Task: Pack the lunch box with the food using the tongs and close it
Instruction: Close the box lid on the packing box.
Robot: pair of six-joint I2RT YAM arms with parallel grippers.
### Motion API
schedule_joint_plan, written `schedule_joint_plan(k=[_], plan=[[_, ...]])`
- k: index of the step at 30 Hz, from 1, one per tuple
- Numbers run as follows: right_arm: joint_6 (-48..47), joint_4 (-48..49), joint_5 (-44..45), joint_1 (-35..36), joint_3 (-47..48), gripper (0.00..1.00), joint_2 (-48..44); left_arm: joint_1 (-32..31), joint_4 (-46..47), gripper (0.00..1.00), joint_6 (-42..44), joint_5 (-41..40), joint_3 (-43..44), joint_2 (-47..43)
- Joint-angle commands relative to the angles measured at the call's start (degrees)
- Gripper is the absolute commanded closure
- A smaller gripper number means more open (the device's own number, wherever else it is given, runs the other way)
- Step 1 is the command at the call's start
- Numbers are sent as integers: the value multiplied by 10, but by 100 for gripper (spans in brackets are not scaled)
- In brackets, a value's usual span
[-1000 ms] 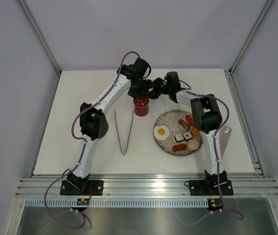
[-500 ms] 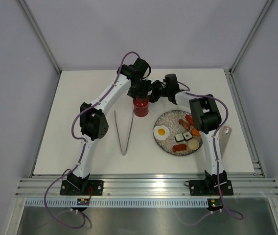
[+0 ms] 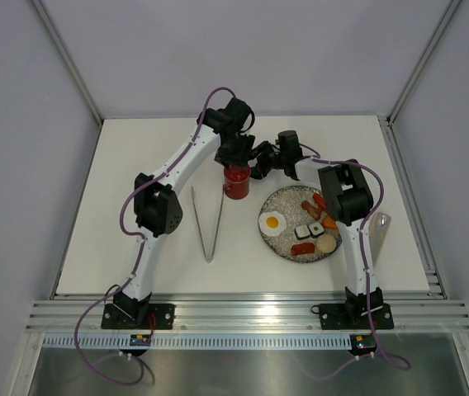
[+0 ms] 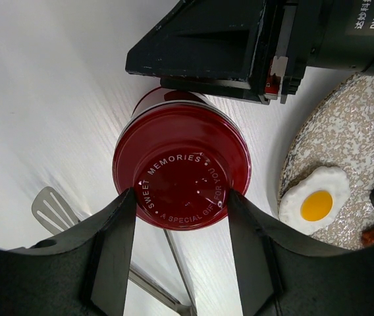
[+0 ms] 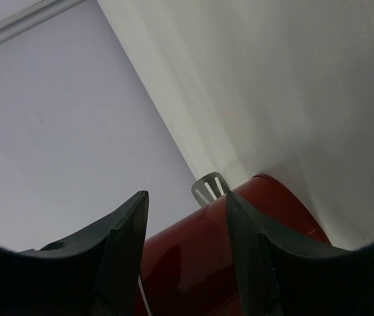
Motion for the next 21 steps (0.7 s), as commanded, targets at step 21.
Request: schedule_joint_plan(k=[21], plan=[[-108, -154, 62, 16, 18, 34, -77, -1, 0, 75, 16, 6, 7, -26]])
